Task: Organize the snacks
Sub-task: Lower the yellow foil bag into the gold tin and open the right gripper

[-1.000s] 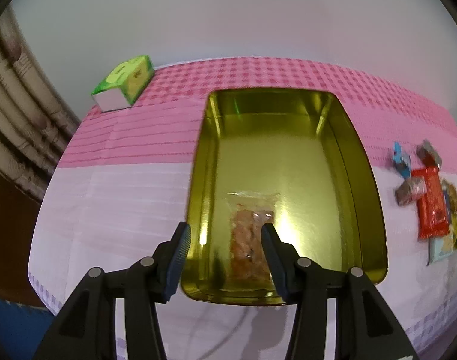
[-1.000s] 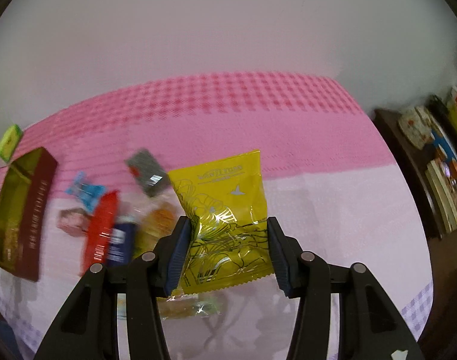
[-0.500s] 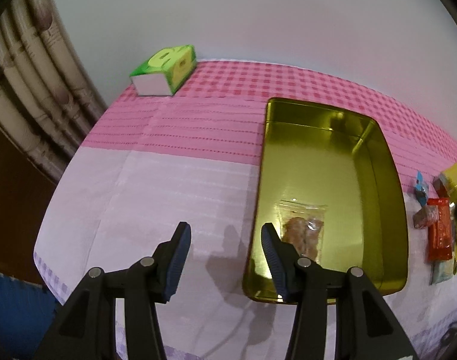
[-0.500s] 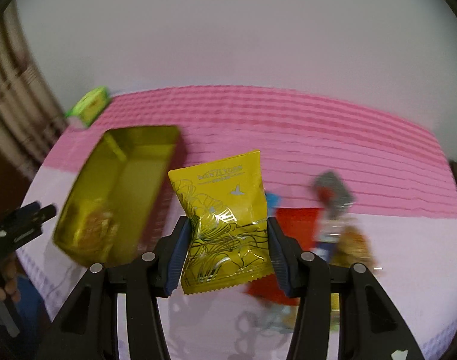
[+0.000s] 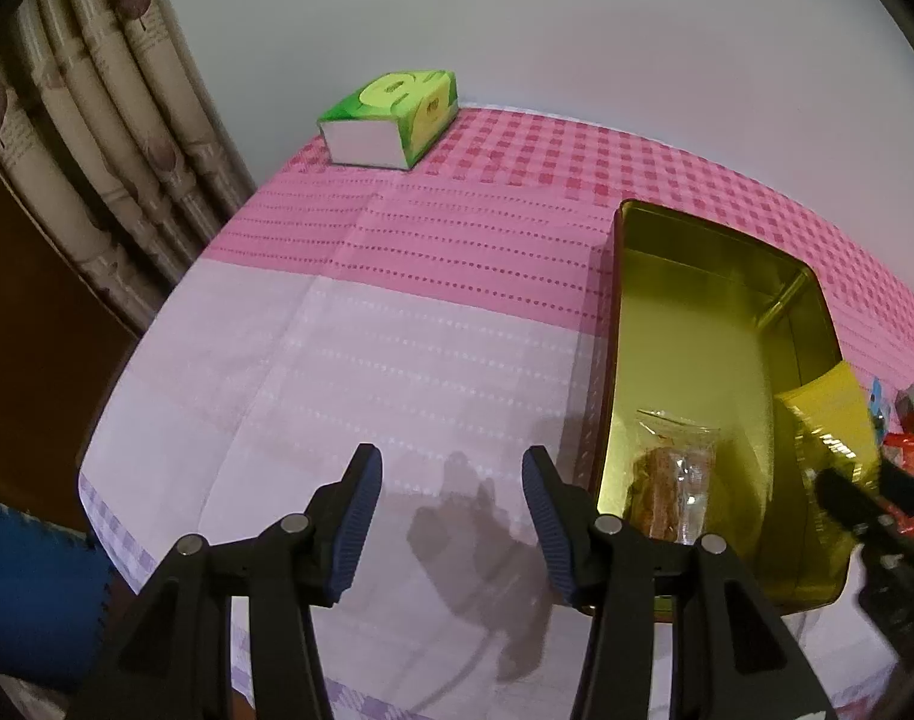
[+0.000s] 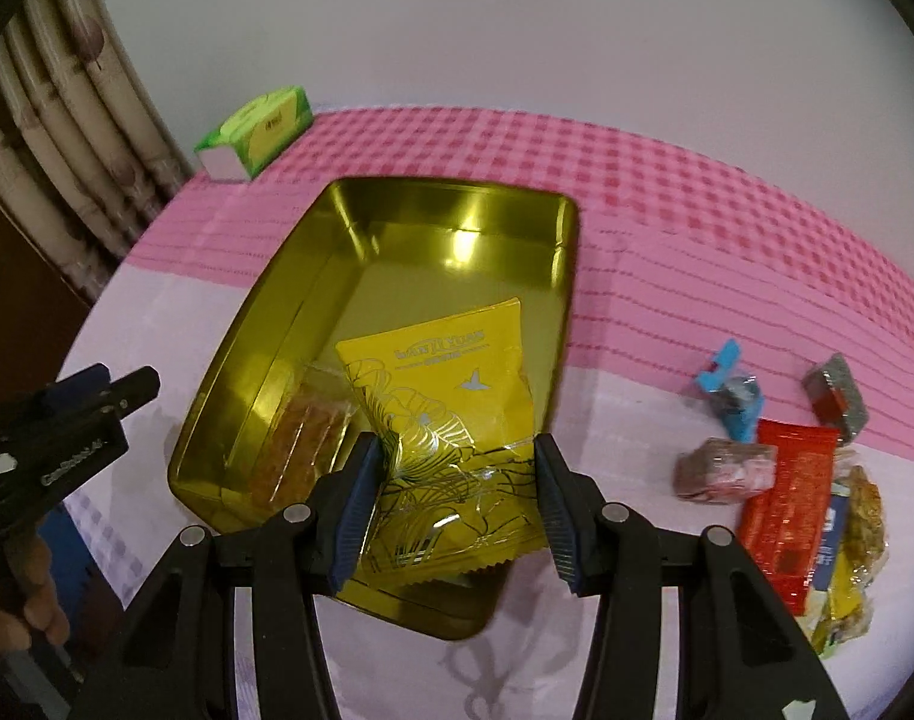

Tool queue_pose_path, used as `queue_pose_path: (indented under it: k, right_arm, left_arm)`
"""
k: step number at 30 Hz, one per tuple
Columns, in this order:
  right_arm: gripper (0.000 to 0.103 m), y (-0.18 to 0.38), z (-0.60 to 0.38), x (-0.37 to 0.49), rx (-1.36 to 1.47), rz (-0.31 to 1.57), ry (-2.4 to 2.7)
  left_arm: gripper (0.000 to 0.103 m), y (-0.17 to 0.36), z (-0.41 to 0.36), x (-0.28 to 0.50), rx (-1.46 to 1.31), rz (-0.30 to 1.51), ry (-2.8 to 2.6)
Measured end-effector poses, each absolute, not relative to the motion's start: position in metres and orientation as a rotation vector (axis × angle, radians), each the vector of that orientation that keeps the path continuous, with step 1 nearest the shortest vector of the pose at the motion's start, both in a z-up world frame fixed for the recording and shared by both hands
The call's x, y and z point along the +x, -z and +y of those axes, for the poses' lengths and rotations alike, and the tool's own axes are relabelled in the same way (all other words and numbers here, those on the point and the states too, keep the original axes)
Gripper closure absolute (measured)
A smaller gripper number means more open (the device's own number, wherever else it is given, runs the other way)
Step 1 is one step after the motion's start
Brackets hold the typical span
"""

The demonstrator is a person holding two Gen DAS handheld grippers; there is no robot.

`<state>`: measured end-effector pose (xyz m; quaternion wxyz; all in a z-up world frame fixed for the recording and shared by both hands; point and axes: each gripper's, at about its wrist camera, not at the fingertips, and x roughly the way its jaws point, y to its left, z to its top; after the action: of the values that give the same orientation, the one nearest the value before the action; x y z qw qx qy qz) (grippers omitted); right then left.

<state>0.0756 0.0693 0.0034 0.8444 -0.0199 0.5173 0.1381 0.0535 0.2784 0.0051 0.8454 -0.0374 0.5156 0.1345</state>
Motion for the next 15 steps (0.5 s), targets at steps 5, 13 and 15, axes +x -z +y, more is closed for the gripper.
queue_pose_path:
  k: [5,13,15]
  right_arm:
    - [0.056,0.006,0.085,0.08,-0.075,1.103,-0.278]
    - [0.056,0.019,0.095,0.084,-0.1,1.134,-0.281]
    - [0.056,0.024,0.098,0.087,-0.099,1.146,-0.276]
  left_arm:
    - [0.053,-0.004,0.283,0.054,-0.086,1.091,-0.294]
    - [0.053,-0.003,0.285,0.054,-0.1,1.096,-0.299]
    - [0.053,-0.003,0.284,0.055,-0.098,1.097,-0.295]
